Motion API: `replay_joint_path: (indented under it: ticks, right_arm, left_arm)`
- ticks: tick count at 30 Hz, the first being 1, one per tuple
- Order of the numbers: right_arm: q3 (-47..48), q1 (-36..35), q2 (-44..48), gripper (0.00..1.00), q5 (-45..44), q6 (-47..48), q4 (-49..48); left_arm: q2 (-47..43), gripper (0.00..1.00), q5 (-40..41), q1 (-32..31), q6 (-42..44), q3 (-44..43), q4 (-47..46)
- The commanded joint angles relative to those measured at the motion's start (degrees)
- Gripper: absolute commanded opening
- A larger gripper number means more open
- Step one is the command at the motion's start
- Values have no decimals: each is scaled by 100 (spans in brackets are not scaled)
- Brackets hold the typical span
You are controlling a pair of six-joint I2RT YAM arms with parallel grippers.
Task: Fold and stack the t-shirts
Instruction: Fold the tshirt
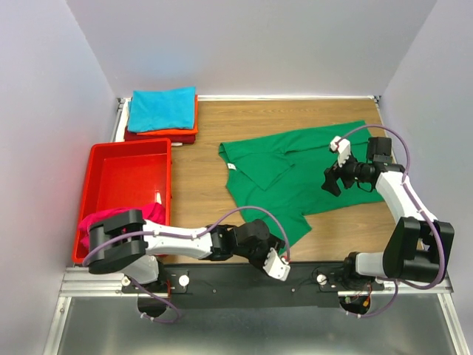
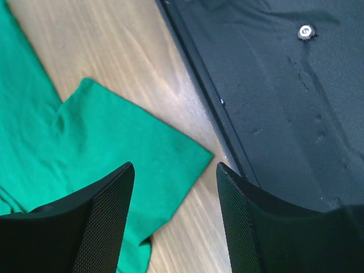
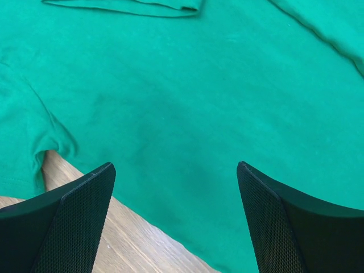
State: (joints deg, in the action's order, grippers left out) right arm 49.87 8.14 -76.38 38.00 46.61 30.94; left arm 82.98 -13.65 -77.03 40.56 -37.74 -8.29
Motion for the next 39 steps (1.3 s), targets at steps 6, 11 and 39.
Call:
replay_joint_path:
  ticks: [6,11,39]
  right_arm:
    - [-126,302,97,93,225,-20,105]
    - [-153,390,149,93,296,-20,114]
    - [-74,995,212,93,-750,2077,1317]
  left_arm:
    - [710,60,231,-128,278,-366,144]
    - [1009,56,231,-128,313,-533,355]
    - [-148,0,425,39,217,-156,1910]
